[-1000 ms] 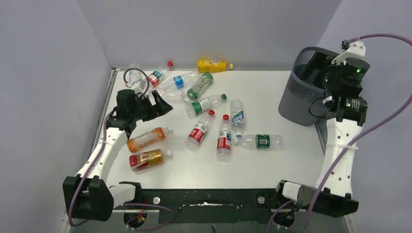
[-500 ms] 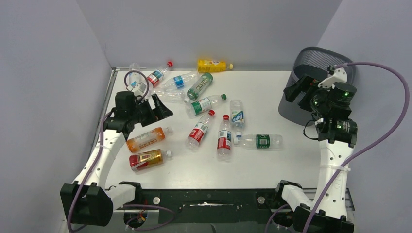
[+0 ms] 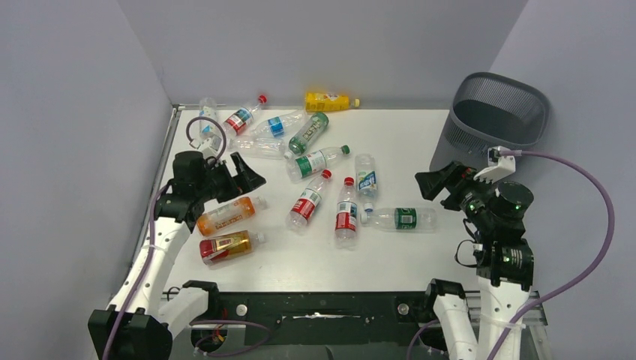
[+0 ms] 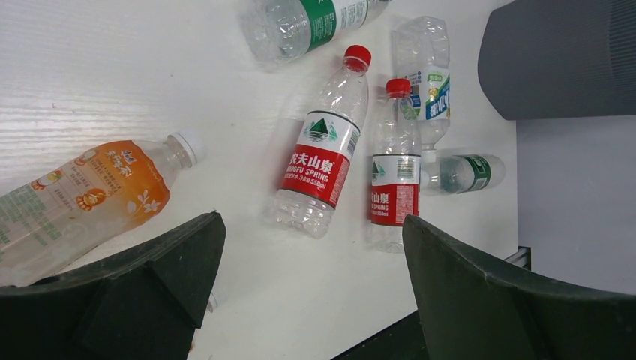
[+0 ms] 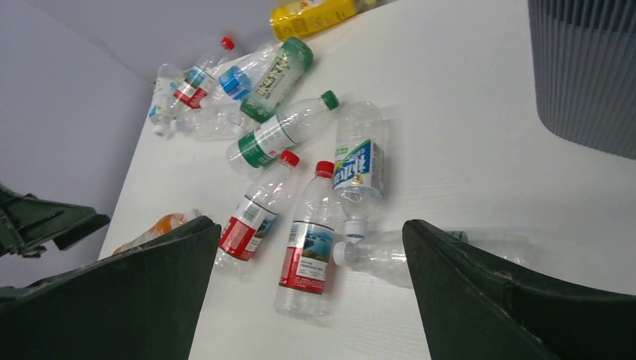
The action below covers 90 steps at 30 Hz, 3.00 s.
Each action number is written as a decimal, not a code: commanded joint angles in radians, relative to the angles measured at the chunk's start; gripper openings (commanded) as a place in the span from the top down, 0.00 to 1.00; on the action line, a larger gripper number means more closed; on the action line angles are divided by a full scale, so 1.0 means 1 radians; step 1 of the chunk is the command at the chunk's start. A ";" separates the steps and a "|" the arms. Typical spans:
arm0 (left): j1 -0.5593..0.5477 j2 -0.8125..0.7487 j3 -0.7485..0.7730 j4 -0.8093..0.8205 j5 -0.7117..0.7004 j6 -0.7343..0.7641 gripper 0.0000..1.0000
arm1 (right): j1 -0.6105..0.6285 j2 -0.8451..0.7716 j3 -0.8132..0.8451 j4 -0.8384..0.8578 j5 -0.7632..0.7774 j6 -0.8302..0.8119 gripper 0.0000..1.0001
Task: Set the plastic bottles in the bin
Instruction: Pick up the plastic bottle at the center of the board.
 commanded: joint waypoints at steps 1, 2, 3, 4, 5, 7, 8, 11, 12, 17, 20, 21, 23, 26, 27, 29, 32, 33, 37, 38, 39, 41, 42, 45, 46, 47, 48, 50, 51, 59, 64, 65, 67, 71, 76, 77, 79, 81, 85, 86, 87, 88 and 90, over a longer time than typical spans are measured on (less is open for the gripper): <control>-0.027 -0.027 0.064 -0.019 -0.008 -0.007 0.10 | 0.033 -0.057 -0.048 -0.001 -0.042 0.038 0.02; -0.041 -0.033 0.063 -0.030 -0.010 -0.006 0.10 | 0.035 -0.076 -0.083 0.014 -0.069 0.056 0.02; -0.059 -0.039 0.060 -0.042 -0.018 -0.003 0.10 | 0.035 -0.092 -0.125 0.025 -0.099 0.068 0.02; -0.085 -0.048 0.058 -0.052 -0.039 -0.003 0.10 | 0.038 -0.103 -0.151 0.032 -0.121 0.073 0.02; -0.120 -0.057 0.055 -0.061 -0.063 -0.004 0.10 | 0.049 -0.111 -0.178 0.037 -0.134 0.078 0.02; -0.193 -0.069 0.052 -0.073 -0.123 -0.006 0.10 | 0.084 -0.124 -0.215 0.051 -0.145 0.100 0.02; -0.233 -0.061 0.063 -0.090 -0.164 -0.009 0.10 | 0.100 -0.126 -0.233 0.065 -0.161 0.110 0.02; -0.328 -0.022 0.105 -0.136 -0.255 -0.025 0.08 | 0.123 -0.115 -0.251 0.053 -0.148 0.086 0.02; -0.359 -0.005 0.115 -0.142 -0.273 -0.042 0.08 | 0.126 -0.107 -0.256 0.053 -0.161 0.078 0.02; -0.549 0.120 0.171 -0.164 -0.405 -0.145 0.07 | 0.140 -0.081 -0.292 0.057 -0.176 0.067 0.02; -0.644 0.215 0.245 -0.190 -0.465 -0.161 0.07 | 0.154 -0.034 -0.304 0.050 -0.182 0.042 0.02; -0.663 0.242 0.270 -0.196 -0.473 -0.164 0.07 | 0.162 -0.004 -0.305 0.043 -0.184 0.024 0.02; -0.683 0.288 0.309 -0.202 -0.485 -0.165 0.07 | 0.179 0.058 -0.296 0.023 -0.175 -0.008 0.02; -0.685 0.313 0.330 -0.198 -0.520 -0.166 0.07 | 0.201 0.089 -0.274 0.014 -0.136 -0.019 0.02; -0.684 0.316 0.330 -0.191 -0.524 -0.166 0.07 | 0.208 0.092 -0.267 0.014 -0.118 -0.022 0.02; -0.685 0.324 0.334 -0.188 -0.536 -0.168 0.07 | 0.226 0.118 -0.255 0.013 -0.110 -0.034 0.02; -0.688 0.331 0.337 -0.200 -0.560 -0.193 0.07 | 0.266 0.194 -0.248 0.005 -0.090 -0.072 0.02; -0.691 0.326 0.335 -0.198 -0.566 -0.204 0.07 | 0.279 0.210 -0.248 0.004 -0.077 -0.081 0.02; -0.699 0.306 0.336 -0.197 -0.582 -0.222 0.07 | 0.323 0.253 -0.249 0.011 -0.046 -0.081 0.02; -0.699 0.308 0.342 -0.210 -0.587 -0.220 0.07 | 0.341 0.263 -0.242 0.007 -0.028 -0.071 0.02; -0.699 0.311 0.346 -0.217 -0.585 -0.216 0.07 | 0.361 0.271 -0.236 0.006 -0.010 -0.059 0.02; -0.699 0.323 0.345 -0.216 -0.546 -0.206 0.07 | 0.415 0.282 -0.230 0.020 0.016 -0.037 0.02; -0.699 0.331 0.345 -0.214 -0.522 -0.205 0.07 | 0.442 0.287 -0.228 0.028 0.034 -0.024 0.02; -0.710 0.353 0.342 -0.213 -0.466 -0.212 0.07 | 0.526 0.310 -0.205 0.024 0.088 -0.015 0.02; -0.718 0.356 0.342 -0.219 -0.467 -0.217 0.07 | 0.548 0.316 -0.198 0.017 0.126 -0.016 0.02; -0.726 0.356 0.340 -0.221 -0.465 -0.226 0.07 | 0.569 0.319 -0.196 0.011 0.152 -0.018 0.02; -0.730 0.356 0.333 -0.210 -0.456 -0.233 0.07 | 0.584 0.322 -0.195 0.006 0.178 -0.023 0.02; -0.733 0.359 0.327 -0.196 -0.438 -0.248 0.07 | 0.603 0.322 -0.196 -0.013 0.217 -0.024 0.02; -0.733 0.360 0.325 -0.182 -0.429 -0.254 0.07 | 0.607 0.323 -0.199 -0.020 0.241 -0.019 0.02; -0.732 0.431 0.340 -0.130 -0.420 -0.211 0.07 | 0.650 0.403 -0.181 -0.013 0.419 0.043 0.02; -0.730 0.410 0.305 -0.112 -0.430 -0.185 0.07 | 0.712 0.467 -0.148 0.082 0.388 0.122 0.00; -0.729 0.400 0.293 -0.115 -0.435 -0.180 0.07 | 0.743 0.498 -0.130 0.087 0.411 0.142 0.00; -0.723 0.367 0.262 -0.122 -0.437 -0.175 0.07 | 0.831 0.564 -0.087 0.087 0.459 0.183 0.01; -0.690 0.269 0.191 -0.131 -0.427 -0.170 0.07 | 0.927 0.658 -0.056 0.143 0.489 0.270 0.06; -0.621 0.138 0.134 -0.172 -0.390 -0.151 0.07 | 0.998 0.782 0.031 0.108 0.575 0.343 0.08; -0.608 0.118 0.133 -0.184 -0.383 -0.140 0.07 | 1.009 0.811 0.054 0.091 0.595 0.351 0.10; -0.594 0.084 0.136 -0.206 -0.377 -0.126 0.07 | 1.022 0.851 0.108 0.051 0.640 0.369 0.12; -0.584 0.070 0.138 -0.216 -0.364 -0.112 0.07 | 1.034 0.890 0.149 0.010 0.681 0.385 0.13; -0.580 0.068 0.138 -0.216 -0.331 -0.097 0.07 | 1.063 0.946 0.222 -0.070 0.757 0.419 0.13; -0.580 0.068 0.138 -0.213 -0.324 -0.094 0.07 | 1.070 0.955 0.235 -0.089 0.774 0.429 0.13; -0.580 0.069 0.139 -0.213 -0.317 -0.092 0.07 | 1.078 0.960 0.248 -0.106 0.787 0.439 0.13; -0.580 0.071 0.140 -0.214 -0.311 -0.089 0.07 | 1.087 0.962 0.258 -0.127 0.800 0.451 0.13; -0.580 0.070 0.146 -0.216 -0.303 -0.081 0.07 | 1.103 0.962 0.272 -0.154 0.823 0.472 0.14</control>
